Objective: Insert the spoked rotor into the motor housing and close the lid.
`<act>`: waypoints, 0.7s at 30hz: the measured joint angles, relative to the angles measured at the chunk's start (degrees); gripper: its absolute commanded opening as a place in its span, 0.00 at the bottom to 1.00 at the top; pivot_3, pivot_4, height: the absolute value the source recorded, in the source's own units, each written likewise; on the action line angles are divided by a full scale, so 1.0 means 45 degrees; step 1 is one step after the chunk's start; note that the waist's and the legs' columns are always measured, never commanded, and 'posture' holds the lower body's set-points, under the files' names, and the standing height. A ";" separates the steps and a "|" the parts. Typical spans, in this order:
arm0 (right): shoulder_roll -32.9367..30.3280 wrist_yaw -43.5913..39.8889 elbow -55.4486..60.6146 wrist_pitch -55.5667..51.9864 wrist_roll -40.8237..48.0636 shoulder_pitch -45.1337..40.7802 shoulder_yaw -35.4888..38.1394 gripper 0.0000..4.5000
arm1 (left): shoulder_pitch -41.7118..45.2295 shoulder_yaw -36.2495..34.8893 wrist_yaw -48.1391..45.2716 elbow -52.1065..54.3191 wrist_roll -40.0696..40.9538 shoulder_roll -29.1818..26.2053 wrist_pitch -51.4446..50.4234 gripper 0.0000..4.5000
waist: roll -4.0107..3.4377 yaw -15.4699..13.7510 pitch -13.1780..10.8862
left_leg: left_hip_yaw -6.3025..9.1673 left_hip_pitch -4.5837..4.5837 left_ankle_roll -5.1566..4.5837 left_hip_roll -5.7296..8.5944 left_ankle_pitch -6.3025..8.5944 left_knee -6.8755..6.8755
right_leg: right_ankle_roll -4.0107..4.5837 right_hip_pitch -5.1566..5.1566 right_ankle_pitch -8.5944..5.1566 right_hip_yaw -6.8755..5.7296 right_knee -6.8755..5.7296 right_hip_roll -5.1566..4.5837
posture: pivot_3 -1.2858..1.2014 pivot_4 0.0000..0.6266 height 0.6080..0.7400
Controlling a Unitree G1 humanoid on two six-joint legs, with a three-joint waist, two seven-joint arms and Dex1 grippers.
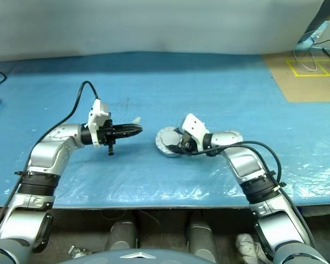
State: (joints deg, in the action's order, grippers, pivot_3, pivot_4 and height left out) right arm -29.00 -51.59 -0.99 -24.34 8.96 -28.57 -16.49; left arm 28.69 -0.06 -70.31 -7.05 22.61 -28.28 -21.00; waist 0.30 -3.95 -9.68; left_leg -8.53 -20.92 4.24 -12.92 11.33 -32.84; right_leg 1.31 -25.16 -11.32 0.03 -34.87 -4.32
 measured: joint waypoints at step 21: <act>-0.0280 -0.1267 -0.0755 -0.0654 0.0193 -0.1106 0.0244 0.66 | -0.0016 0.0134 0.0178 0.0004 0.0131 0.0036 0.0003 0.08 | 0.0000 -0.0002 0.0000 | 0.0000 -0.0018 -0.0002 -0.0002 -0.0001 -0.0005 | 0.0002 -0.0015 0.0001 -0.0003 -0.0002 0.0002 | 0.52 0.24 1.00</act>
State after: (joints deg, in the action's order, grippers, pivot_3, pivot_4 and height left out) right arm -30.26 -57.29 -4.39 -27.28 9.82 -33.55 -15.39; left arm 28.62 0.54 -69.51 -7.03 23.19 -28.11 -20.99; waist 0.30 -3.96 -9.68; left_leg -8.53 -21.00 4.23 -12.94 11.32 -32.87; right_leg 1.32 -25.23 -11.31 0.02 -34.88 -4.31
